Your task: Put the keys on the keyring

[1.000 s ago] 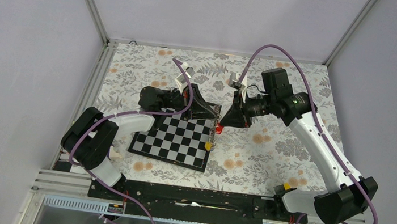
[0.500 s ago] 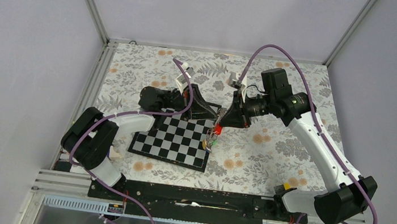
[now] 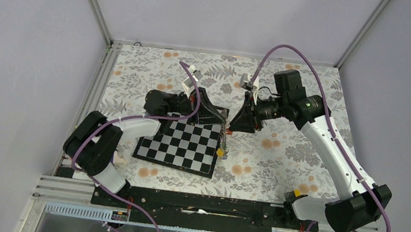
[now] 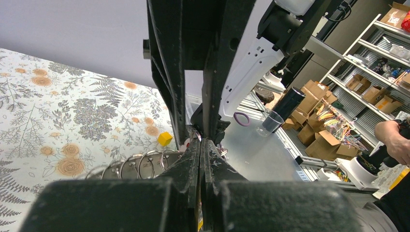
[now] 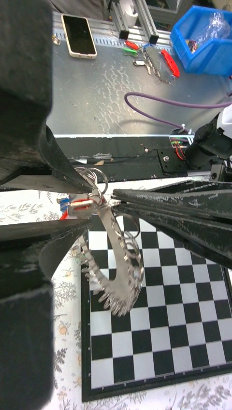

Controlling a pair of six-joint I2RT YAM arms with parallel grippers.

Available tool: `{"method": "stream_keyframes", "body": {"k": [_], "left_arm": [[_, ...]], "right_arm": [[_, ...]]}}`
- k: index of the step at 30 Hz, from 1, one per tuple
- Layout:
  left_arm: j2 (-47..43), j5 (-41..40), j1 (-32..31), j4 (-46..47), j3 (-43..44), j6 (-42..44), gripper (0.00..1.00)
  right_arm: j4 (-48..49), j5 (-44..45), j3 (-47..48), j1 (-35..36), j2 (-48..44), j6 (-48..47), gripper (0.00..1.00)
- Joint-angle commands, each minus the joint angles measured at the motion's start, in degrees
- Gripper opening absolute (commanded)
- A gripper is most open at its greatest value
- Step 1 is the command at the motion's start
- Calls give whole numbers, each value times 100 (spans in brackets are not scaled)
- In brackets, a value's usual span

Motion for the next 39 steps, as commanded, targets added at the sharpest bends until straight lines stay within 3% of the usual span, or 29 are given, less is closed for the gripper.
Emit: {"method": "stream_keyframes", "body": {"k": [1, 10, 26, 39], "left_arm": [[-73, -155, -38, 556, 18, 49, 0], [-138, -116, -55, 504, 0, 66, 0], [-53, -99, -73, 495, 93, 0, 0], [-37, -63, -82, 495, 106, -14, 0]], "right_arm": [[-34, 58, 299, -115, -212, -122, 34], [-39, -120, 538, -127, 9, -67, 28], [-63, 4, 201, 90, 19, -331, 33], [-23, 119, 126, 240, 106, -326, 29]]}}
